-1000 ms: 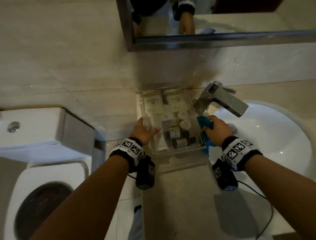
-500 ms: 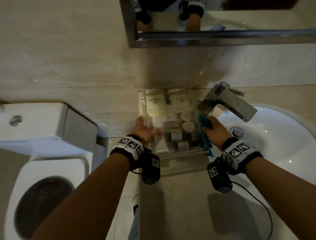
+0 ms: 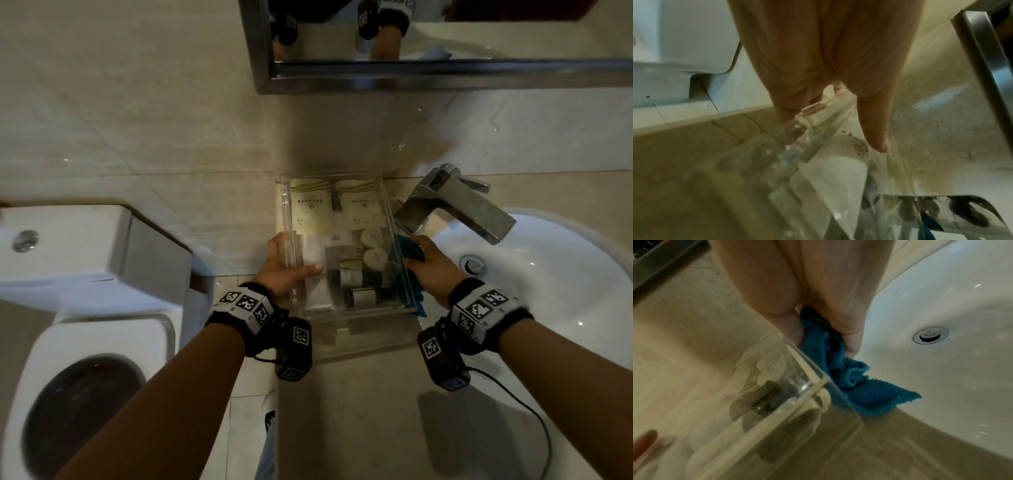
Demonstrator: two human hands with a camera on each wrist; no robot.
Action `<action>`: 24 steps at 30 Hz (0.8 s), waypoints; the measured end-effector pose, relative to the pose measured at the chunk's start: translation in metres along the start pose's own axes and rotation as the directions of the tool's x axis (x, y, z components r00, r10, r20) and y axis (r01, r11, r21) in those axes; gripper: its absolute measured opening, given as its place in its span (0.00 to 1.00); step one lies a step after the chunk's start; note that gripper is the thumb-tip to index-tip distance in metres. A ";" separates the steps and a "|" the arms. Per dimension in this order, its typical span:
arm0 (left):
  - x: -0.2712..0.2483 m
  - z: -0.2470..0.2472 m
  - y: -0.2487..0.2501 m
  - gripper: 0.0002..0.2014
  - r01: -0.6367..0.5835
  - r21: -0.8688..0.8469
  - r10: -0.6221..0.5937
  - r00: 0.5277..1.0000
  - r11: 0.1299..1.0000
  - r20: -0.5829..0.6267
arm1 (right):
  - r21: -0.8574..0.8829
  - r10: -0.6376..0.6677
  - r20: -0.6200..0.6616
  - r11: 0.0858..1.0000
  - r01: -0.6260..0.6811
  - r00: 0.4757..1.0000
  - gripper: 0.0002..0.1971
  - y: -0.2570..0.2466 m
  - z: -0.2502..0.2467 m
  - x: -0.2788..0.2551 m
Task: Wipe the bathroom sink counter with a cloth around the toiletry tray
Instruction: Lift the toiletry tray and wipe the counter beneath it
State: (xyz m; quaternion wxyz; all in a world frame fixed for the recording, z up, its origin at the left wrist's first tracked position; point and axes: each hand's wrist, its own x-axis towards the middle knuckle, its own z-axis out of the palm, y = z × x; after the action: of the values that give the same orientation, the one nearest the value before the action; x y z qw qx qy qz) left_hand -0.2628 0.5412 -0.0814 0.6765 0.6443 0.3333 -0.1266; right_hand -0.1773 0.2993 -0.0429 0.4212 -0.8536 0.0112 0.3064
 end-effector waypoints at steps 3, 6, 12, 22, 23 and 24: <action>-0.005 -0.002 -0.001 0.44 -0.020 -0.060 0.022 0.999 0.998 0.047 | 0.072 0.011 0.021 0.997 -0.013 1.000 0.16 0.002 0.000 -0.003; -0.010 -0.004 0.000 0.44 -0.043 -0.136 0.055 0.995 0.990 0.086 | 0.126 0.023 0.010 0.992 -0.024 1.000 0.13 0.002 0.001 -0.009; -0.024 -0.009 0.002 0.45 -0.042 -0.201 0.063 0.993 0.979 0.099 | 0.171 0.018 -0.003 0.985 -0.017 1.000 0.14 -0.001 0.006 -0.024; -0.062 -0.027 0.007 0.58 -0.055 -0.231 0.096 0.980 0.971 0.173 | 0.175 -0.021 -0.013 0.984 0.023 1.000 0.18 -0.016 0.014 -0.047; -0.067 -0.029 0.008 0.55 -0.064 -0.248 0.108 0.980 0.967 0.166 | 0.160 -0.034 -0.013 0.986 0.035 0.999 0.17 -0.020 0.015 -0.050; -0.072 -0.032 0.008 0.51 -0.069 -0.266 0.113 0.981 0.962 0.156 | 0.142 -0.048 -0.017 0.989 0.050 0.999 0.17 -0.024 0.017 -0.051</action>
State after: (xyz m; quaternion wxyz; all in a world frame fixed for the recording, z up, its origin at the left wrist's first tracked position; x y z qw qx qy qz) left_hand -0.3207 0.5544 -0.0291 0.7860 0.5519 0.2580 -0.1051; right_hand -0.2207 0.3147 -0.0062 0.4884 -0.8234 0.0150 0.2886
